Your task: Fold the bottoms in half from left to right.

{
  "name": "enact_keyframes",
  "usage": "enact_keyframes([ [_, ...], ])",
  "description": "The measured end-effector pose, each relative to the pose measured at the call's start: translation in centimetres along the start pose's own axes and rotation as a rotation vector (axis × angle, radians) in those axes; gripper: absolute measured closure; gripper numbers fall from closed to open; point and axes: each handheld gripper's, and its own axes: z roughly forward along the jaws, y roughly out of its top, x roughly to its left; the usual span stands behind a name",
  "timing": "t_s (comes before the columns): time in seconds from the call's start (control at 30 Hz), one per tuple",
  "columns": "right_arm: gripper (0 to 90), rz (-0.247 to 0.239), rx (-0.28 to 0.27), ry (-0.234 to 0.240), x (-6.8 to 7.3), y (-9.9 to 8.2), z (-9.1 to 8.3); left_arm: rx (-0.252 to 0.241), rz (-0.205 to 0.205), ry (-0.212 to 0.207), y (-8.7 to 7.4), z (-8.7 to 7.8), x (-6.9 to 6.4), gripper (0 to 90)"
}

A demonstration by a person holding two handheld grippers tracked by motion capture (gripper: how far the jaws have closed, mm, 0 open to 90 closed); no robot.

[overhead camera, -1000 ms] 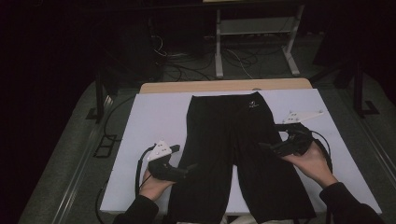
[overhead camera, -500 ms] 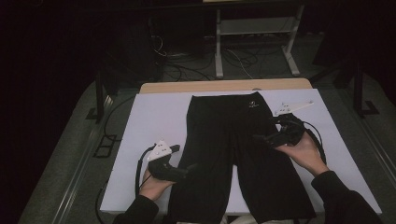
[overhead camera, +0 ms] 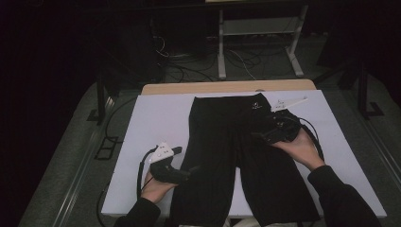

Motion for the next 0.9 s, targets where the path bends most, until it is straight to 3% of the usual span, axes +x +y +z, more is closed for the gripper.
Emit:
enact_keyframes([
  [0.4,0.0,-0.012,-0.003,-0.006,-0.5,1.9,0.5,-0.002,0.000,0.009,0.0,0.0,0.1,0.0],
  [0.9,0.0,-0.025,0.009,-0.018,-0.6,4.1,2.4,-0.009,-0.005,0.005,0.0,0.0,0.2,0.0],
])
